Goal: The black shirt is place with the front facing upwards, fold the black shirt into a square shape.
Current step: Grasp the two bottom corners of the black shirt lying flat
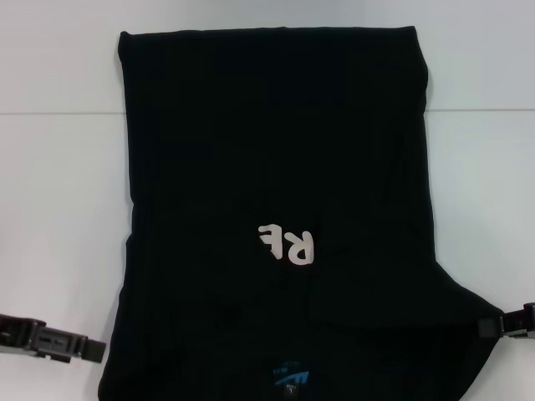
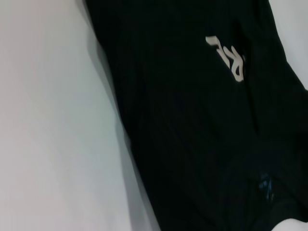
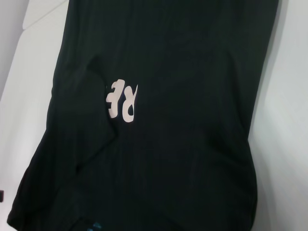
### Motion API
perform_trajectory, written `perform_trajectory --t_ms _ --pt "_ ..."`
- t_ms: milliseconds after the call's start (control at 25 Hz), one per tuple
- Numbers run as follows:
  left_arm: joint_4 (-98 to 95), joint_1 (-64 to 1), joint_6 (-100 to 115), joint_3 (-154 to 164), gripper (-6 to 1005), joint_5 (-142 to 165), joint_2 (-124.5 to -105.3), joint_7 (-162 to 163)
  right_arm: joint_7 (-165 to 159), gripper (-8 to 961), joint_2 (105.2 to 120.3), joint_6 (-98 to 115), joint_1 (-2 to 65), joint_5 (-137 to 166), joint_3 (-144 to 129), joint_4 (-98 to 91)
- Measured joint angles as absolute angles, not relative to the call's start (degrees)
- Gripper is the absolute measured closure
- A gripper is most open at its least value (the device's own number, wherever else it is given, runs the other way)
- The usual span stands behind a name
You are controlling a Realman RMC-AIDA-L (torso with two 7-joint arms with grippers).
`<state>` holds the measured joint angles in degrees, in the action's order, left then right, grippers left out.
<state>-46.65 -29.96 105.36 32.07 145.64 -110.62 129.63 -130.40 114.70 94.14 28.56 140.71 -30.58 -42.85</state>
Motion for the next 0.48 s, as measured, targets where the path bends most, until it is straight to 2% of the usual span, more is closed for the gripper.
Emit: perform_trajectory --t_ms 480 --pt "-44.31 -30.2 103.59 33.99 139 147.05 -112.21 129.5 -129.02 904 114.35 93.04 28.71 140.71 -29.99 -40.96"
